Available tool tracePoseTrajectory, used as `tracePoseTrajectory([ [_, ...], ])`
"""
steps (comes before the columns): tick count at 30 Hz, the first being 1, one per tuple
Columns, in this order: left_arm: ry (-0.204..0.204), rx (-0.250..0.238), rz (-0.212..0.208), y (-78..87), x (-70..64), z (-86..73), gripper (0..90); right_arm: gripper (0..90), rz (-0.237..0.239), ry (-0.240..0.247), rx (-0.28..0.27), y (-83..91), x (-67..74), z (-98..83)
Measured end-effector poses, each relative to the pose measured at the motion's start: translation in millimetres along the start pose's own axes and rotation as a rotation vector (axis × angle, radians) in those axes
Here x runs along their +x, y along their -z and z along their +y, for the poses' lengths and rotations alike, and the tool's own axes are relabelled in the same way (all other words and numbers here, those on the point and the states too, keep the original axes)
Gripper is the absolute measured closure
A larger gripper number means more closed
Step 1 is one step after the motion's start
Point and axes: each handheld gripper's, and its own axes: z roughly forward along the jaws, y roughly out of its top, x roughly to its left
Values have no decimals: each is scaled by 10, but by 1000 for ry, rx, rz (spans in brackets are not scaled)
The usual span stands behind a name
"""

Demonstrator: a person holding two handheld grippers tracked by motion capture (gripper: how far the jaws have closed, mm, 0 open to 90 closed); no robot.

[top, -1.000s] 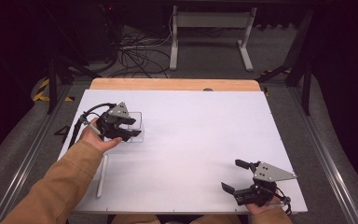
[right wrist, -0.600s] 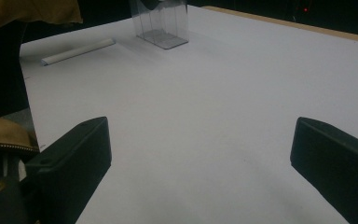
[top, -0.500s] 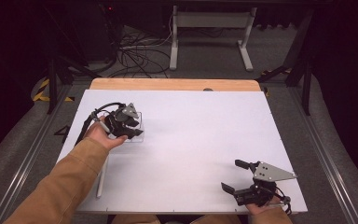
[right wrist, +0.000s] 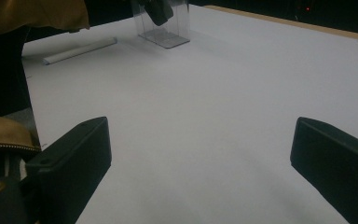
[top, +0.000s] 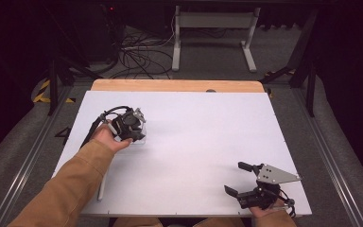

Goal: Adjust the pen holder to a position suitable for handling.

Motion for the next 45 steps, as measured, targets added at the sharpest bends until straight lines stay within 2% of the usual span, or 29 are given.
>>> tracePoseTrajectory([
  [5, 10, -4, -16, 4, 10, -3, 731, 53, 6, 2, -1, -5, 2, 0],
  [10, 6, -7, -61, 29, 25, -17, 746, 53, 5, 1, 1, -7, 1, -2],
  [17, 9, -12, -63, 104, 2, -9, 772, 53, 9, -2, -2, -7, 0, -2],
  [22, -19, -30, -40, 234, -67, 61, 817, 53, 9, -6, -1, -8, 0, -2],
  [25, -43, -48, -26, 328, -134, 127, 869, 53, 10, -6, -2, -8, 1, -1],
  [28, -62, -73, -56, 389, -204, 200, 884, 53, 9, -5, -3, -4, 0, 0],
  [30, -86, -73, -57, 396, -282, 262, 884, 53, 10, -4, -4, -1, 0, 0],
  [36, -143, -58, -88, 372, -532, 488, 884, 53, 10, -4, -8, 8, 0, 1],
  [37, -160, -55, -97, 360, -615, 567, 884, 53, 13, -6, -10, 11, -1, 0],
  [38, -160, -55, -97, 360, -615, 567, 884, 53, 13, -6, -10, 11, -1, 0],
  [40, -180, -51, -115, 341, -705, 640, 884, 53, 12, -4, -12, 14, -1, 1],
  [41, -193, -55, -136, 316, -797, 706, 884, 53, 12, -4, -12, 19, -1, 1],
  [42, -193, -55, -136, 316, -797, 706, 884, 53, 12, -4, -12, 19, -1, 1],
  [45, -208, -50, -168, 278, -919, 789, 884, 53, 13, -5, -14, 28, -3, -1],
])
